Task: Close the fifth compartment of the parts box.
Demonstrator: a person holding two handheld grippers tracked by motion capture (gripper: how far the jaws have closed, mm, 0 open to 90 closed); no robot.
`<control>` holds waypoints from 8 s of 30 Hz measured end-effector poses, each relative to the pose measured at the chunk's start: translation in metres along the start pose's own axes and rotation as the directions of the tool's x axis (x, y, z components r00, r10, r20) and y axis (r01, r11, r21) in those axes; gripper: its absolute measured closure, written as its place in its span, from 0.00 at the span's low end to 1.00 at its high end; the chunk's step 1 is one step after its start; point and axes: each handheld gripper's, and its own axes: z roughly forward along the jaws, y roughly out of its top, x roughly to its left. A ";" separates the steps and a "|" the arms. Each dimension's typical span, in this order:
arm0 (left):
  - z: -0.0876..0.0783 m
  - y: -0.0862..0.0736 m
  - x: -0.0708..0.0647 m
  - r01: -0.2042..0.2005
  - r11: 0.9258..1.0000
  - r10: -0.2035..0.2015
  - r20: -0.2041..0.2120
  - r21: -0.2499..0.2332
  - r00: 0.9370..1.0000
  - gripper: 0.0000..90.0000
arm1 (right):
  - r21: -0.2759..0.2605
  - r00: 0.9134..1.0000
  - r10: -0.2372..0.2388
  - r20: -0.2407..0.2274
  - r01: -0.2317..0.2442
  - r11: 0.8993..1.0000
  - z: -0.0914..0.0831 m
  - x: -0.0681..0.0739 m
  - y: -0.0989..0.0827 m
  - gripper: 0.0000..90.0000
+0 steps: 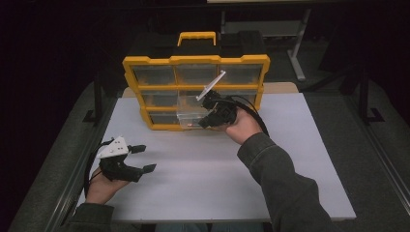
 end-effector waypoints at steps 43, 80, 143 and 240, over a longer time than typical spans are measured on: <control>0.001 -0.001 0.000 0.003 1.000 -0.003 -0.003 -0.016 1.000 0.24 | 0.024 0.999 0.010 0.052 -0.011 1.000 -0.003 -0.011 0.012 0.99; 0.000 -0.001 0.001 0.009 1.000 -0.009 -0.004 -0.013 1.000 0.24 | 0.011 0.990 0.073 0.124 -0.075 0.997 -0.006 -0.031 0.022 0.99; 0.002 -0.002 0.002 0.015 1.000 -0.015 -0.026 0.012 1.000 0.25 | -0.164 0.979 0.172 0.111 -0.153 0.975 -0.009 -0.050 -0.009 0.82; 0.015 -0.014 0.002 0.065 0.998 -0.064 -0.062 0.024 0.996 0.23 | -0.329 0.911 0.402 0.096 -0.352 0.876 -0.059 -0.038 -0.239 0.30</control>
